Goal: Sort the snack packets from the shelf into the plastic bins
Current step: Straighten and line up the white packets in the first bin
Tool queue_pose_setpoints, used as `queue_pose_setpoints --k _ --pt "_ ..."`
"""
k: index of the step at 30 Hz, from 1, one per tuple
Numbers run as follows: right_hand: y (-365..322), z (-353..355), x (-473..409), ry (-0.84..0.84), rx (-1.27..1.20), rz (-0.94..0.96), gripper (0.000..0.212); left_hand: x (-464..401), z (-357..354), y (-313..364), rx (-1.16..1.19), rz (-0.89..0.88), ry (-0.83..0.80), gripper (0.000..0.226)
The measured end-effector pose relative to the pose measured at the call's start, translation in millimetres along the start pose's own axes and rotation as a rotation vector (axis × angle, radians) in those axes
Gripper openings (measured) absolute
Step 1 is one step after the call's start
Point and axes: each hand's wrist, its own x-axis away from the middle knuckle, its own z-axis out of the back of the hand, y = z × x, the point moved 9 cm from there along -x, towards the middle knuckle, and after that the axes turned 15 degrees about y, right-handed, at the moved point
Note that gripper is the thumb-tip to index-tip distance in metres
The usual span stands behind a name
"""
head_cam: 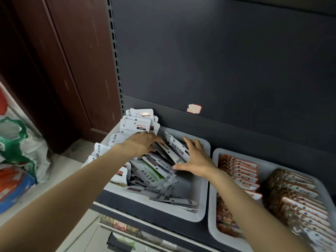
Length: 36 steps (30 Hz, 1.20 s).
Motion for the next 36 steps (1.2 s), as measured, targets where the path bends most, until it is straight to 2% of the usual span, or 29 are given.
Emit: queue_pose_setpoints --k 3,5,6,7,9,11,14,15,17,20,22,24,26,29,31,33,36 --pt "1 21 -10 0.184 0.149 0.058 0.057 -9 6 4 -0.098 0.001 0.138 0.037" --pt "6 36 -15 0.316 0.157 0.048 0.019 -13 7 9 -0.238 -0.017 0.191 0.037" --pt "10 41 -17 0.346 0.129 0.024 0.008 -15 9 11 -0.270 -0.023 0.211 0.036" --pt "15 44 -20 0.358 0.099 -0.014 0.013 -17 10 12 -0.247 -0.016 0.224 0.034" --pt "24 48 -28 0.350 0.038 -0.072 0.014 -18 15 18 -0.030 0.027 0.256 0.031" --pt "20 54 -36 0.355 -0.052 -0.037 0.016 -21 25 30 0.143 0.025 0.350 0.032" --pt "5 58 -46 0.333 -0.225 0.074 0.031 -24 30 48 0.263 0.018 0.481 0.031" --pt "5 54 -48 0.298 -0.292 0.056 0.034 -27 26 50 0.303 0.031 0.499 0.034" --pt "16 35 -44 0.227 -0.493 -0.113 0.038 -29 15 44 0.381 0.125 0.510 0.047" --pt "38 17 -20 0.318 -0.811 -0.409 0.059 -26 3 15 0.492 0.362 0.517 0.079" --pt "40 11 -10 0.337 -0.931 -0.452 0.069 -26 -10 6 0.541 0.435 0.408 0.091" --pt "34 7 -7 0.291 -0.912 -0.420 0.082 -29 -23 10 0.657 0.433 0.267 0.097" --pt "29 7 -11 0.272 -0.876 -0.385 0.092 -31 -34 20 0.868 0.423 0.167 0.101" --pt "27 7 -22 0.254 -0.918 -0.386 0.099 -30 -52 39 1.050 0.407 0.045 0.111" --pt "34 6 -24 0.256 -0.823 -0.377 0.099 -24 -59 43 1.058 0.401 0.010 0.115" --pt "40 14 -23 0.285 -0.663 -0.324 0.096 -19 -57 39 1.020 0.380 0.010 0.108" --pt "42 35 -18 0.418 -0.379 -0.197 0.085 -18 -45 29 0.883 0.331 0.047 0.098"
